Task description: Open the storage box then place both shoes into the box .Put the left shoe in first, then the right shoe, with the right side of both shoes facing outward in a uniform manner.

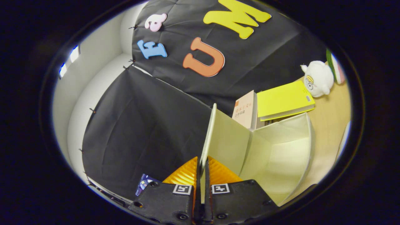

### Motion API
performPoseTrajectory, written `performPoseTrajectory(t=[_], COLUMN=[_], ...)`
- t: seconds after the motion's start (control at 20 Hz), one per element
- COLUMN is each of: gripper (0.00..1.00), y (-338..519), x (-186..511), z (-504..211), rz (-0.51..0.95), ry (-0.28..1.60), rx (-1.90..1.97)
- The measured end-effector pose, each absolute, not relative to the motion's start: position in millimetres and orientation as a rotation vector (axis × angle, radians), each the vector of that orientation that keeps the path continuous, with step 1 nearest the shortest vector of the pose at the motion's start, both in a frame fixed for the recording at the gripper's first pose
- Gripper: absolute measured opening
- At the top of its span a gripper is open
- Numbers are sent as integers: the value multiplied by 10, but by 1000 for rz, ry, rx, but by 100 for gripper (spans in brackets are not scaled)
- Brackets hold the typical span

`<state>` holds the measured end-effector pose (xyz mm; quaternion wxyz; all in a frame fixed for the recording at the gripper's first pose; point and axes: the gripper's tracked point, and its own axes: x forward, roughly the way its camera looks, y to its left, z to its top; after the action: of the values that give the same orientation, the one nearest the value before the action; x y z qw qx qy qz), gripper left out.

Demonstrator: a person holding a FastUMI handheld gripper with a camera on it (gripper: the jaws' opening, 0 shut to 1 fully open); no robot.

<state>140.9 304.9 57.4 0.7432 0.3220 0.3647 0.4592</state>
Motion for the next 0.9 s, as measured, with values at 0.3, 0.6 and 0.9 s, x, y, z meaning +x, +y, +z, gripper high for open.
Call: performPoseTrajectory(t=[0.3,0.6,0.9], gripper=[24,100,100], y=[3524,3772,3551], x=[1430,1183,1022], z=[597,543,365], rz=[982,1002,964], ry=[780,752,771], rx=[698,530,399])
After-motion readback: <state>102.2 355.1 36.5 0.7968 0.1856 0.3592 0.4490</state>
